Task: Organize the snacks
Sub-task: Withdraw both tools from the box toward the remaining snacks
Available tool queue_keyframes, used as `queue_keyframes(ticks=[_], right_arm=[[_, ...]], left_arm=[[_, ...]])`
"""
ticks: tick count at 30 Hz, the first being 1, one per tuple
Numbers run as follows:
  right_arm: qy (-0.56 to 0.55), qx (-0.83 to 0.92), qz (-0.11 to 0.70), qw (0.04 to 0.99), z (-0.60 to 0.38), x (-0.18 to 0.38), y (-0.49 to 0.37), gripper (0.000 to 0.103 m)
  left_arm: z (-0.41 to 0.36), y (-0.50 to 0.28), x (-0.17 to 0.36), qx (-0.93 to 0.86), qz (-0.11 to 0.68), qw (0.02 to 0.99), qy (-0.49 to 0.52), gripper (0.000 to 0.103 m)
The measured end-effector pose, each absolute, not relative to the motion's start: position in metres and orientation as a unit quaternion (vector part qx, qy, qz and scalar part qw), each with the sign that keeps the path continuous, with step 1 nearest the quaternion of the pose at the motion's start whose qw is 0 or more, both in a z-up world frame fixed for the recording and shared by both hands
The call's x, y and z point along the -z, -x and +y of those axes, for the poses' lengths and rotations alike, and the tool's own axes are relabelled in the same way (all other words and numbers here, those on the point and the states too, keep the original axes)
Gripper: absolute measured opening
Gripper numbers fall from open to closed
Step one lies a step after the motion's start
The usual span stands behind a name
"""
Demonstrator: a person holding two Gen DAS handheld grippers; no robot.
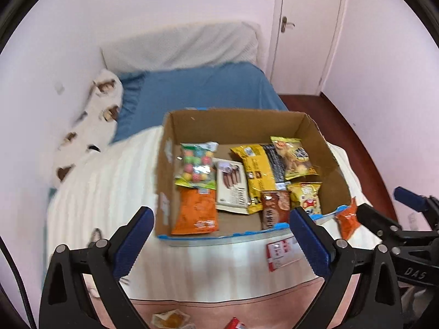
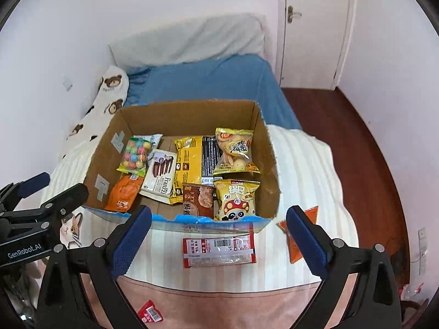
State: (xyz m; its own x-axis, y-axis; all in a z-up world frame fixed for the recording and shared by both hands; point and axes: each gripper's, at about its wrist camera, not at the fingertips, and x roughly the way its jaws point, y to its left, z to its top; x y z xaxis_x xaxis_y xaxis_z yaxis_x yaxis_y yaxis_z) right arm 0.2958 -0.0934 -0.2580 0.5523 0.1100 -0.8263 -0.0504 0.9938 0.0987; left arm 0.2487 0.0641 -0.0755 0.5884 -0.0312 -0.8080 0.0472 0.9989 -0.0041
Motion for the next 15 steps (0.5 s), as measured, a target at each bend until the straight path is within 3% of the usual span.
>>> queue_keyframes(ticks=[9,15], right_arm=[[-0.065,-0.049,0.464,0.882,-0.098,0.256,-0.247,0.1],[-0.064,-0.028,0.585,0.808,-0.132,0.358,-0.212,0.1]], left_arm=[[0.07,-0.199,0.073,0.019,0.446,0.895,0.008,0.101],[0.05,-0.171,0.146,-0.004,0.511,0.859,0.0,0.101]])
